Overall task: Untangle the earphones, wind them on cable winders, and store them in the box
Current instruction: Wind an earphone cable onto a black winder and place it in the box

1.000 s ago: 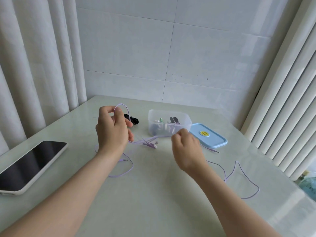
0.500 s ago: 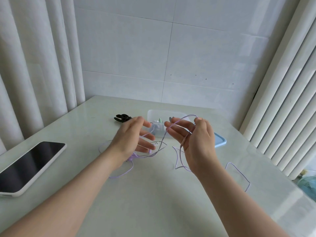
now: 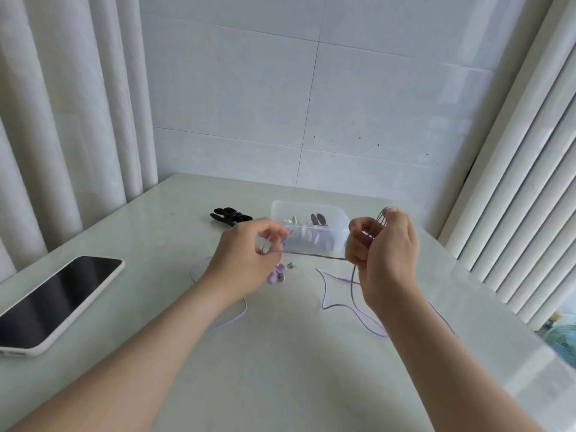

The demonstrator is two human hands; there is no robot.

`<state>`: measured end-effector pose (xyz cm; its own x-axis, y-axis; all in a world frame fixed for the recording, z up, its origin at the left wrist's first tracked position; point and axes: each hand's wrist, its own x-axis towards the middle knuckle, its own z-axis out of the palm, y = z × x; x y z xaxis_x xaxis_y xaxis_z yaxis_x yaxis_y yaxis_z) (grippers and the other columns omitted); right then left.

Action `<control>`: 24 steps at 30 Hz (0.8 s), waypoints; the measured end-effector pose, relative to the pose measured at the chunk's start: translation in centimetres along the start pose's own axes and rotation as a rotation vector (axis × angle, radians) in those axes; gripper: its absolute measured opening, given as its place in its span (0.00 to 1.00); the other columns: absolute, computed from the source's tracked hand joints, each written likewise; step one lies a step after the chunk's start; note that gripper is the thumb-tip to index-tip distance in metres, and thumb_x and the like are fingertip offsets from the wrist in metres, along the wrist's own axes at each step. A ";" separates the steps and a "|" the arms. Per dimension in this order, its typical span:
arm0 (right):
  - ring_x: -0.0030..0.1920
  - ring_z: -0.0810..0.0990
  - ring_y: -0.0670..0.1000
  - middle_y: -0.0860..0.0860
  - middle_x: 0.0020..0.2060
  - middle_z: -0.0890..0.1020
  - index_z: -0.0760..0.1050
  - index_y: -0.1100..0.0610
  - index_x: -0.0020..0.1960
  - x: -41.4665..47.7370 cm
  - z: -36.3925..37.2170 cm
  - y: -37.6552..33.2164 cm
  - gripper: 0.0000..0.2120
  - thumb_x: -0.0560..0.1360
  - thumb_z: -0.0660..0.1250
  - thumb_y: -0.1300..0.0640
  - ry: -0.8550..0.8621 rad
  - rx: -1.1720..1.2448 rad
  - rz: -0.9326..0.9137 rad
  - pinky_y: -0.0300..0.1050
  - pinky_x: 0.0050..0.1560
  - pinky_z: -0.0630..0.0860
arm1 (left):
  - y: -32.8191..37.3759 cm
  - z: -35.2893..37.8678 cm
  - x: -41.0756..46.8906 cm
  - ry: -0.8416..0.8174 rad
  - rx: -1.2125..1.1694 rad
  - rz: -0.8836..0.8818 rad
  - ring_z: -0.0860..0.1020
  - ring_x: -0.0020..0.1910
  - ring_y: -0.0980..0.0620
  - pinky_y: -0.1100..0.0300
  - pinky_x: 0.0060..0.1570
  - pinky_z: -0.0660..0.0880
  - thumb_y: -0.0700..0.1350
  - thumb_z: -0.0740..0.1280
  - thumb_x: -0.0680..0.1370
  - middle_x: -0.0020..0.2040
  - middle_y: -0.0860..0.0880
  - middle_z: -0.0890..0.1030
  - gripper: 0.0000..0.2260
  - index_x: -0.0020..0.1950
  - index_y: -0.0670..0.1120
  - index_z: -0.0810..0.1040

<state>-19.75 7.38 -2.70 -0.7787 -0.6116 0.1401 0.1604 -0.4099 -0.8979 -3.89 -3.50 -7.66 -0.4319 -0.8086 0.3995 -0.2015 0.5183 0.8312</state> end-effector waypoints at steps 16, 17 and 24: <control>0.27 0.64 0.48 0.45 0.21 0.64 0.79 0.51 0.35 -0.3 -0.1 3.0 0.13 0.77 0.73 0.49 -0.376 -0.967 -0.467 0.37 0.29 0.60 | -2.5 -1.0 0.8 0.210 0.435 0.154 0.80 0.38 0.50 0.56 0.35 0.77 0.52 0.77 0.76 0.39 0.57 0.80 0.09 0.38 0.56 0.81; 0.26 0.62 0.48 0.45 0.22 0.62 0.79 0.52 0.35 -0.2 -0.2 2.8 0.13 0.77 0.73 0.49 -0.343 -0.944 -0.455 0.38 0.29 0.59 | -2.6 -1.2 0.7 0.203 0.464 0.114 0.79 0.36 0.48 0.55 0.34 0.76 0.54 0.75 0.78 0.35 0.56 0.80 0.11 0.37 0.54 0.80; 0.27 0.68 0.48 0.47 0.28 0.79 0.75 0.61 0.42 0.5 -0.6 1.8 0.13 0.82 0.63 0.55 -0.252 -0.648 -0.194 0.41 0.33 0.65 | -2.2 -1.1 1.8 0.247 0.167 -0.152 0.79 0.51 0.47 0.56 0.49 0.73 0.36 0.59 0.81 0.49 0.53 0.83 0.15 0.52 0.49 0.83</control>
<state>-20.18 6.77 -4.50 -0.5807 -0.7378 0.3441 -0.4196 -0.0909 -0.9032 -3.30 -6.40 -8.29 -0.1638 -0.9128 0.3741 -0.3979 0.4082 0.8216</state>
